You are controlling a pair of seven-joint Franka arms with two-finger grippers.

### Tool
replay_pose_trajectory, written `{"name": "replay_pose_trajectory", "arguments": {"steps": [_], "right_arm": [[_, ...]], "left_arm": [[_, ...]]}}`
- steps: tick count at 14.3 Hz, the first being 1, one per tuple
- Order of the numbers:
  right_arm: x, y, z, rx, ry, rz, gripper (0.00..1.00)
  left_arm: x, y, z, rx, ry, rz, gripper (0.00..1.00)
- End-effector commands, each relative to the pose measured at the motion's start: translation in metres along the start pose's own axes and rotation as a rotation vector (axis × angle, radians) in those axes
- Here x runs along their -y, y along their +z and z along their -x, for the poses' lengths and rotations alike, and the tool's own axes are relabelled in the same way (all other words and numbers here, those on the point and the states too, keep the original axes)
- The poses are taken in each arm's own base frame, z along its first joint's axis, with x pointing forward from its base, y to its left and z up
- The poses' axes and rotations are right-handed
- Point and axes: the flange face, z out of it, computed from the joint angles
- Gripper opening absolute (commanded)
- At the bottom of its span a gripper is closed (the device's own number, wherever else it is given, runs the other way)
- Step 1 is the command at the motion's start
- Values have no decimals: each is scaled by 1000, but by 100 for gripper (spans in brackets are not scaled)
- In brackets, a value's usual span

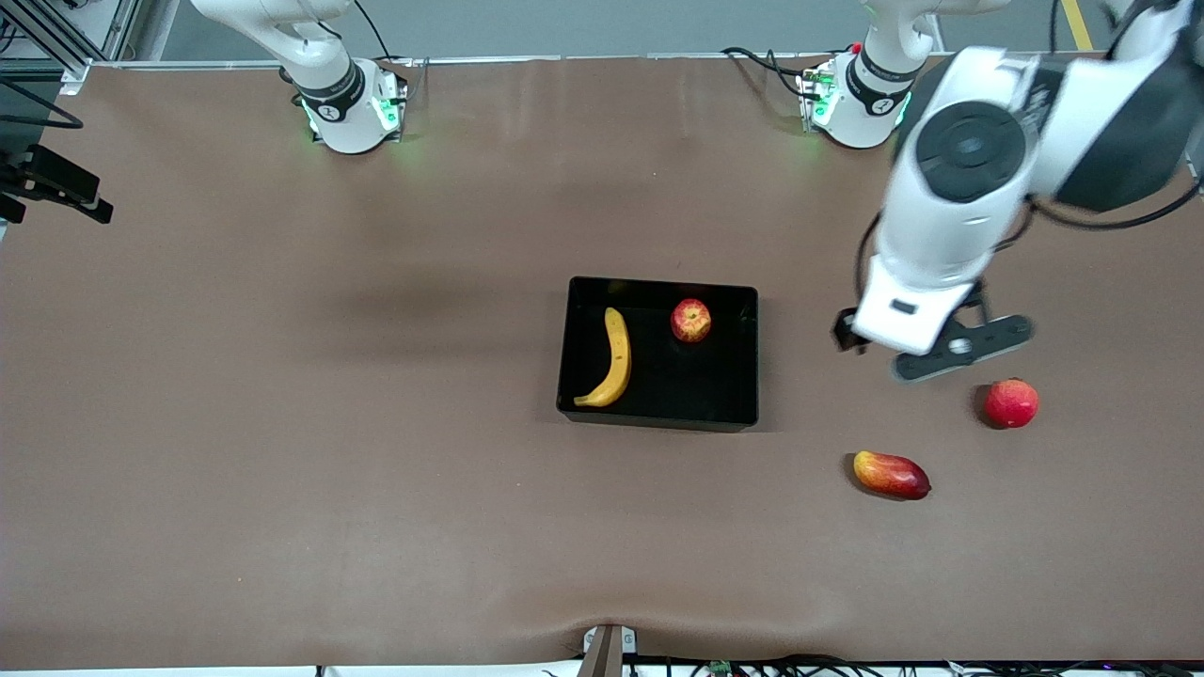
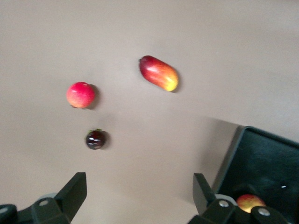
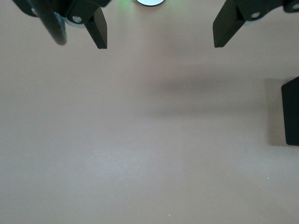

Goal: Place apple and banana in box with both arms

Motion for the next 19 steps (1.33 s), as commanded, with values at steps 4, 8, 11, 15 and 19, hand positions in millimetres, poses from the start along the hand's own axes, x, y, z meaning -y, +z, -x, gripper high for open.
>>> {"name": "replay_pose_trajectory", "arguments": {"steps": [4, 8, 11, 15, 19], "right_arm": [[-1, -1, 6, 2, -5, -13, 100], [-1, -1, 6, 2, -5, -13, 100], [-1, -1, 7, 2, -4, -14, 100], [-1, -1, 6, 4, -4, -14, 100], [-1, -1, 6, 4, -4, -14, 100]], "left_arm": [[50, -40, 17, 31, 161, 113, 100], [91, -39, 22, 18, 230, 207, 100], [112, -29, 33, -14, 270, 245, 100], [123, -32, 32, -5, 295, 257, 100], [126, -39, 28, -20, 288, 263, 100]]}}
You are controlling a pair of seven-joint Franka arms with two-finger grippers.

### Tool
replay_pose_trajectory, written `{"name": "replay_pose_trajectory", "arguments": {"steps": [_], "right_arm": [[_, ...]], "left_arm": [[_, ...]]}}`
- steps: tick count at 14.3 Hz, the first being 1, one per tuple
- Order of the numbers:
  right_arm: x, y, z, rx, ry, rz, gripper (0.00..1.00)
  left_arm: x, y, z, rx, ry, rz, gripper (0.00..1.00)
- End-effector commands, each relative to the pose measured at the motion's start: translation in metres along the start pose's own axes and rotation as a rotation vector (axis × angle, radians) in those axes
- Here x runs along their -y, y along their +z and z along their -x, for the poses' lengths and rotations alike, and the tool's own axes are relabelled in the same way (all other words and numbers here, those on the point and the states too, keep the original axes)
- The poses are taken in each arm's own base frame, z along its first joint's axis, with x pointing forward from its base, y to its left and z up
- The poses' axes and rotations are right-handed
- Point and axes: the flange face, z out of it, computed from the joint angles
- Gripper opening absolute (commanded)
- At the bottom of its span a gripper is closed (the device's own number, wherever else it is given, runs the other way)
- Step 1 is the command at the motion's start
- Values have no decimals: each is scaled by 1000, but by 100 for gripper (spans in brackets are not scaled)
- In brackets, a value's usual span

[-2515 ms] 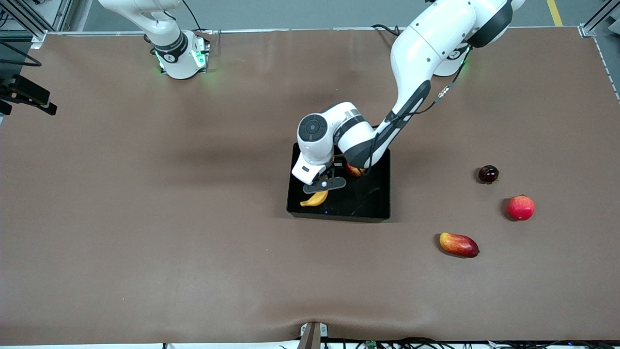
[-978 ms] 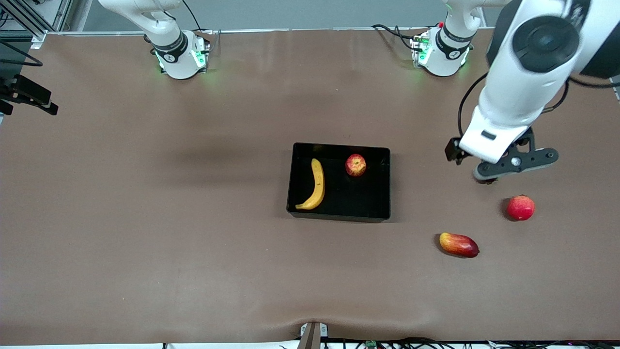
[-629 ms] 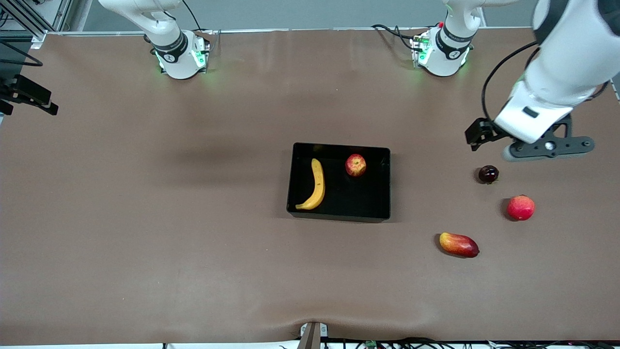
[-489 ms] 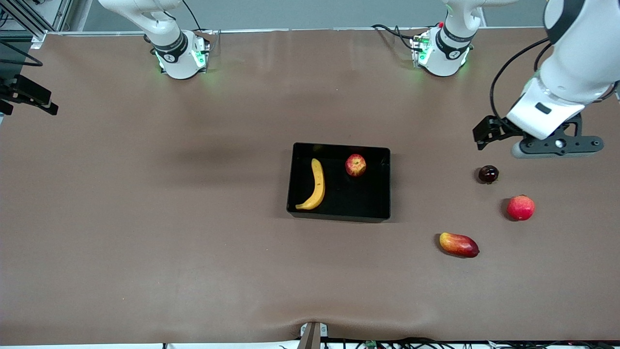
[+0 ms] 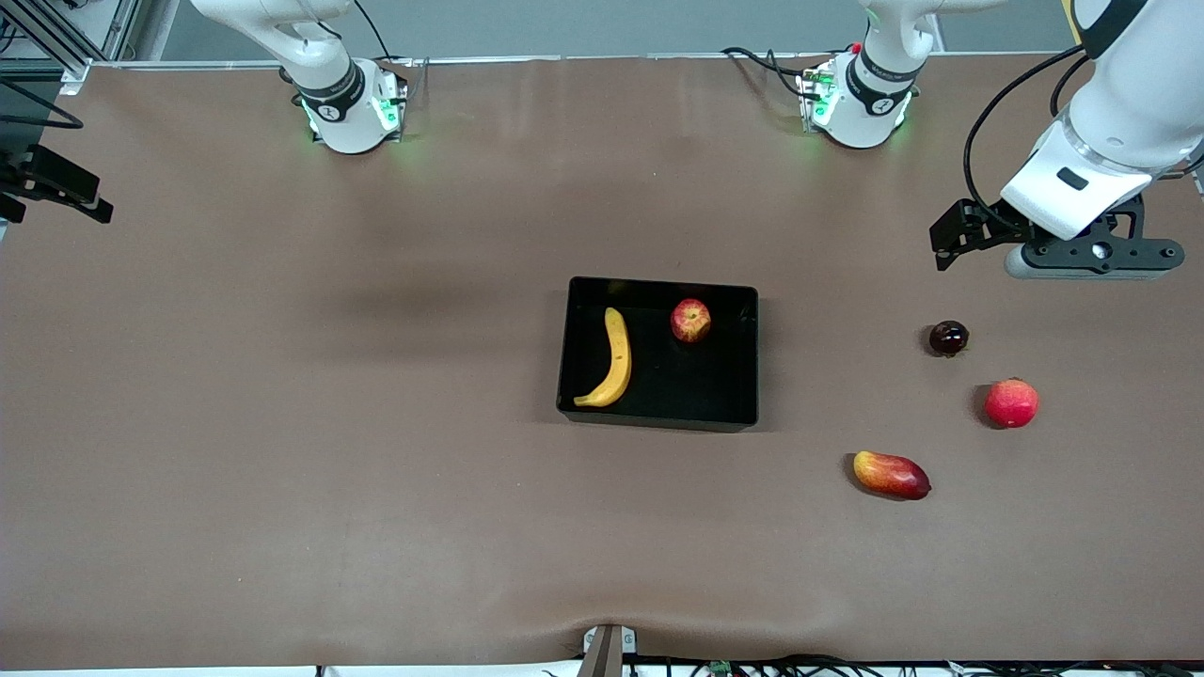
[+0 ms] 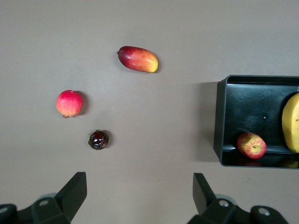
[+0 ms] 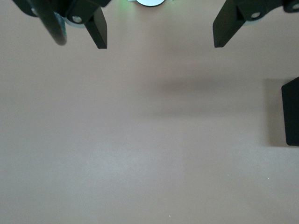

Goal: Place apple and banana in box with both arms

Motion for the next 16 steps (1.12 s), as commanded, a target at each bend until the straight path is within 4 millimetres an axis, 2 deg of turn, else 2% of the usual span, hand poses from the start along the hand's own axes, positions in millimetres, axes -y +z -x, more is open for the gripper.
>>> {"name": "replay_pose_trajectory", "arguments": {"steps": [1, 7, 8, 16], "right_arm": [[-1, -1, 6, 1, -4, -14, 100], [0, -1, 6, 0, -6, -13, 100], [-1, 0, 6, 3, -4, -14, 100], [0, -1, 6, 1, -6, -13, 100]], "left_arm": [[13, -10, 3, -15, -7, 16, 100], [18, -6, 8, 35, -23, -3, 100], [26, -5, 7, 39, -31, -4, 100], [16, -8, 8, 35, -25, -5, 100]]}}
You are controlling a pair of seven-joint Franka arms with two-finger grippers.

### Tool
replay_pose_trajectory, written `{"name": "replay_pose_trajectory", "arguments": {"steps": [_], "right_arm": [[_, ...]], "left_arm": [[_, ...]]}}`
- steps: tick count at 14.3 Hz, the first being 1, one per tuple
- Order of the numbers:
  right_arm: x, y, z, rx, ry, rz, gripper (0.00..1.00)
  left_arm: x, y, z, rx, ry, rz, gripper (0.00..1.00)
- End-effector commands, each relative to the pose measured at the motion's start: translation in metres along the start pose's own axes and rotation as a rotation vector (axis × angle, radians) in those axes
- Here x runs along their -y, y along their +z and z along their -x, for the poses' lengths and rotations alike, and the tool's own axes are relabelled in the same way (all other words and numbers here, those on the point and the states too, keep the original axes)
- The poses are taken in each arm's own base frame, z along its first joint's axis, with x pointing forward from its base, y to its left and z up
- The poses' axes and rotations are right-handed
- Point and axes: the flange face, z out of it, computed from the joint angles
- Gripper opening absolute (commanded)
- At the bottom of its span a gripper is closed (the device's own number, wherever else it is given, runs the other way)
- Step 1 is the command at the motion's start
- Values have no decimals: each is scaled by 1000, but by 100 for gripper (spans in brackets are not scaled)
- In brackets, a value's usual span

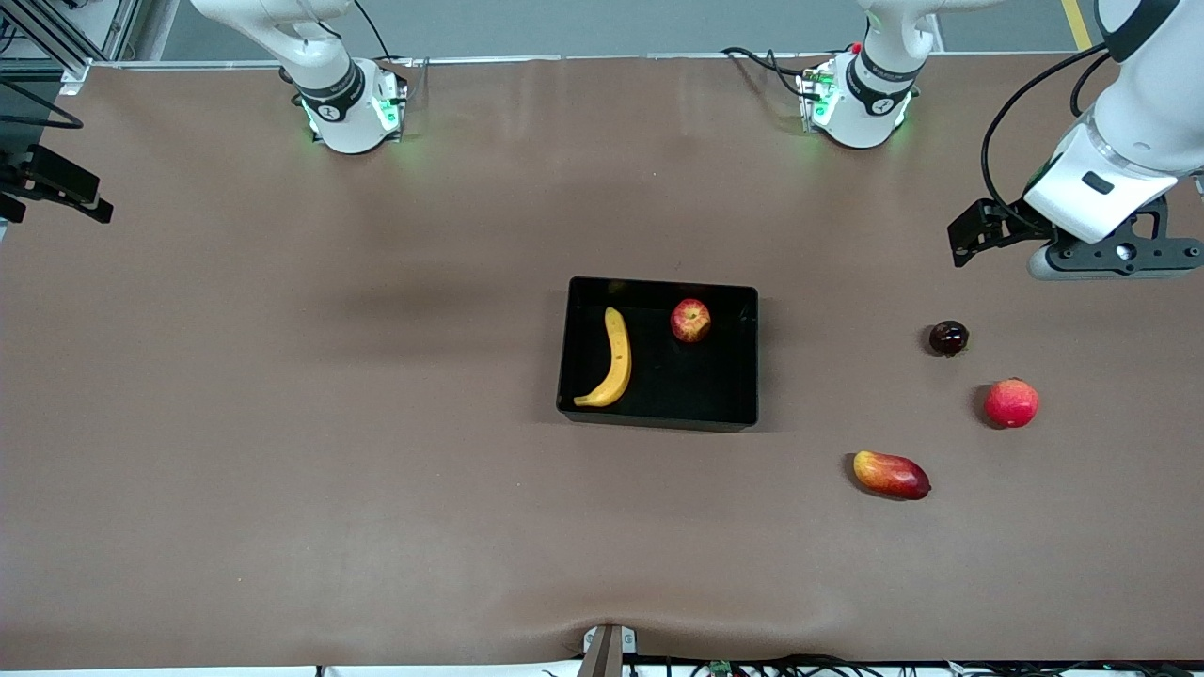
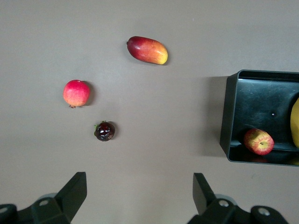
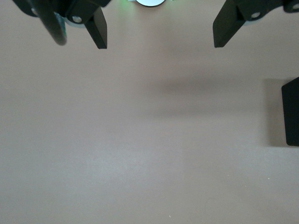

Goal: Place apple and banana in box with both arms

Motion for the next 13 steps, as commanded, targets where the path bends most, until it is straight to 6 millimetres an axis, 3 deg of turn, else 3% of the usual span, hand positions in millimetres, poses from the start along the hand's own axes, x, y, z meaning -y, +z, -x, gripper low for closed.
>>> {"name": "replay_pose_trajectory", "arguments": {"steps": [1, 7, 13], "right_arm": [[0, -1, 6, 2, -6, -13, 100], [1, -2, 6, -2, -8, -13, 100], [-2, -2, 6, 2, -3, -14, 100]], "left_arm": [[-1, -10, 6, -3, 6, 2, 100], [3, -30, 7, -15, 5, 4, 100], [13, -36, 9, -9, -1, 3, 100]]}}
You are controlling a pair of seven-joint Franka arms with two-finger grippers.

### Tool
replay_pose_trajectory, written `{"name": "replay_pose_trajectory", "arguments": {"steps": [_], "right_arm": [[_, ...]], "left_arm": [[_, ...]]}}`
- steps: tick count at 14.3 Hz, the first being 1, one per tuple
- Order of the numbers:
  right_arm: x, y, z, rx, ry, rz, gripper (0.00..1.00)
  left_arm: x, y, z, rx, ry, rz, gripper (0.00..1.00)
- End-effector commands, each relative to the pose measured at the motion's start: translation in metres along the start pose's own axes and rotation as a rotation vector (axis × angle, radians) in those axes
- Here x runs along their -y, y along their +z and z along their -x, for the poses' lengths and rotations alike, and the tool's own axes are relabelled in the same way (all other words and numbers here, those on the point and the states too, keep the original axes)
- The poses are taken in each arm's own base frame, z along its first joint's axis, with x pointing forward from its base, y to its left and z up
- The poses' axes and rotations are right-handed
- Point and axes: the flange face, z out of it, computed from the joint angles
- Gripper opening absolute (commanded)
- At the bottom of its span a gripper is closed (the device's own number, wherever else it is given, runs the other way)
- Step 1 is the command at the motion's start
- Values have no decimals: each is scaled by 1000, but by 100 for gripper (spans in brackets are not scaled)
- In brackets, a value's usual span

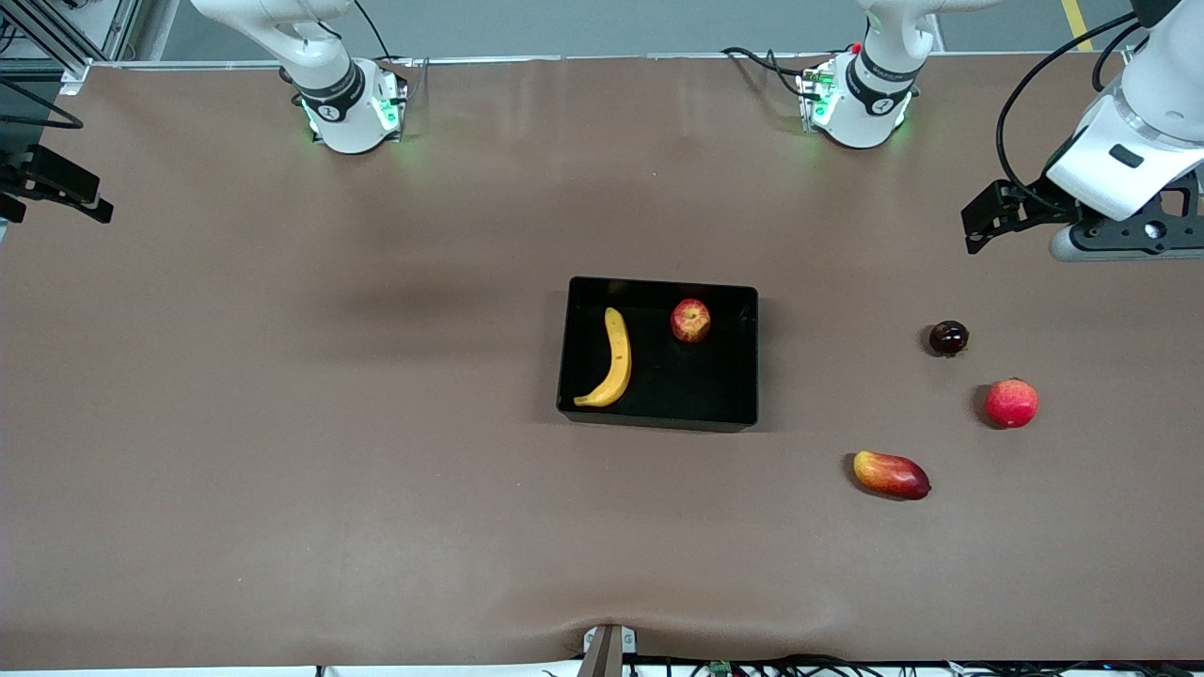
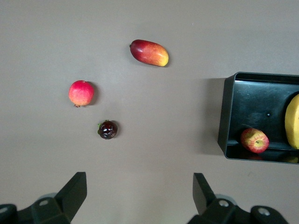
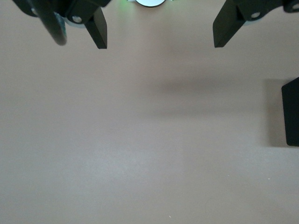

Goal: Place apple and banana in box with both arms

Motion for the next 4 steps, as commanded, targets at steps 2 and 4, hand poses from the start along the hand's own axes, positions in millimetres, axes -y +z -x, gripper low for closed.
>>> {"name": "replay_pose_trajectory", "arguments": {"steps": [2, 4], "right_arm": [[-1, -2, 6, 0, -5, -13, 100], [-1, -2, 6, 0, -7, -13, 100]], "left_arm": [[7, -9, 5, 1, 22, 4, 100], [7, -9, 5, 1, 22, 4, 100]]}}
